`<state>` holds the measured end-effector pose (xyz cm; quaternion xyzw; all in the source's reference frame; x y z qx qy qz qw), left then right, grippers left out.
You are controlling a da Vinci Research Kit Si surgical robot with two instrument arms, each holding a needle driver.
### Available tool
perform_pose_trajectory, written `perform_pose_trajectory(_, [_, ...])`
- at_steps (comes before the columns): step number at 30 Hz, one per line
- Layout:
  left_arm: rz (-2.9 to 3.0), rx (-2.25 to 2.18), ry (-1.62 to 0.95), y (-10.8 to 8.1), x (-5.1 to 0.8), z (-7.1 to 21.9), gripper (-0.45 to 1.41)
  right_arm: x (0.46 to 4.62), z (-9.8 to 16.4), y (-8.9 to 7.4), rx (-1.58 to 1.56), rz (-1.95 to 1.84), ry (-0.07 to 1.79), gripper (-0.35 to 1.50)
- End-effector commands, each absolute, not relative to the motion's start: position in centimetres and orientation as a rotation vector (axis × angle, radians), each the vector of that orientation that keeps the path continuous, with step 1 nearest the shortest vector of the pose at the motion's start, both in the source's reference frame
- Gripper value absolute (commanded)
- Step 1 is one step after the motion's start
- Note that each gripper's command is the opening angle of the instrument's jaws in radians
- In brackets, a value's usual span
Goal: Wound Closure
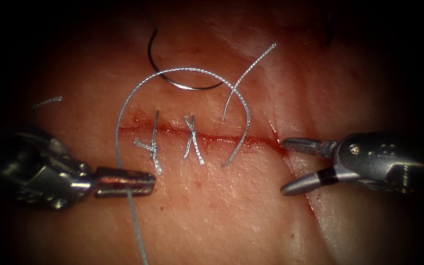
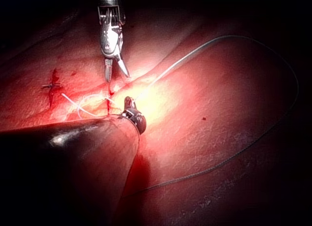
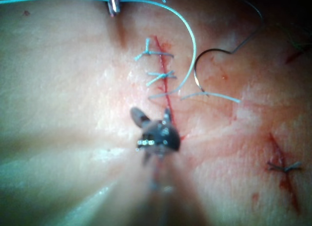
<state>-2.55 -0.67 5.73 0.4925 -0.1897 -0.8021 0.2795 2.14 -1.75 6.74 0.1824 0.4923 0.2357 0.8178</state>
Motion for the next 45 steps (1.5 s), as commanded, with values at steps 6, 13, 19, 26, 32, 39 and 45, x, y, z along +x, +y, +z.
perform_pose_trajectory(6, [-2.126, 1.304, -0.523, -0.7, -2.65, 5.8, -0.45, 2.15, 6.5, -1.4, 0.373, 0.515, 1.100, 1.17])
perform_pose_trajectory(13, [-2.094, 1.286, -0.526, -0.8, -2.83, 5.7, -0.45, 2.33, 6.7, -0.8, 0.379, 0.480, 1.119, -0.35])
perform_pose_trajectory(19, [-2.077, 1.273, -0.527, -0.8, -2.98, 5.7, -0.45, 2.61, 7.2, -0.4, 0.320, 0.487, 1.150, -0.35])
perform_pose_trajectory(26, [-2.081, 1.269, -0.531, -0.6, -3.11, 5.8, -0.45, 2.94, 7.6, -0.6, 0.326, 0.443, 1.162, -0.35])
perform_pose_trajectory(32, [-2.092, 1.262, -0.536, -0.3, -3.10, 6.1, -0.45, 3.01, 7.5, -0.8, 0.386, 0.376, 1.207, -0.35])
perform_pose_trajectory(39, [-2.132, 1.235, -0.496, -0.3, -3.13, 6.7, -0.45, 2.93, 7.3, -0.8, 0.382, 0.389, 1.281, -0.35])
perform_pose_trajectory(45, [-2.122, 1.256, -0.440, -0.5, -3.32, 7.0, -0.45, 3.00, 7.3, -0.8, 0.394, 0.412, 1.300, -0.35])
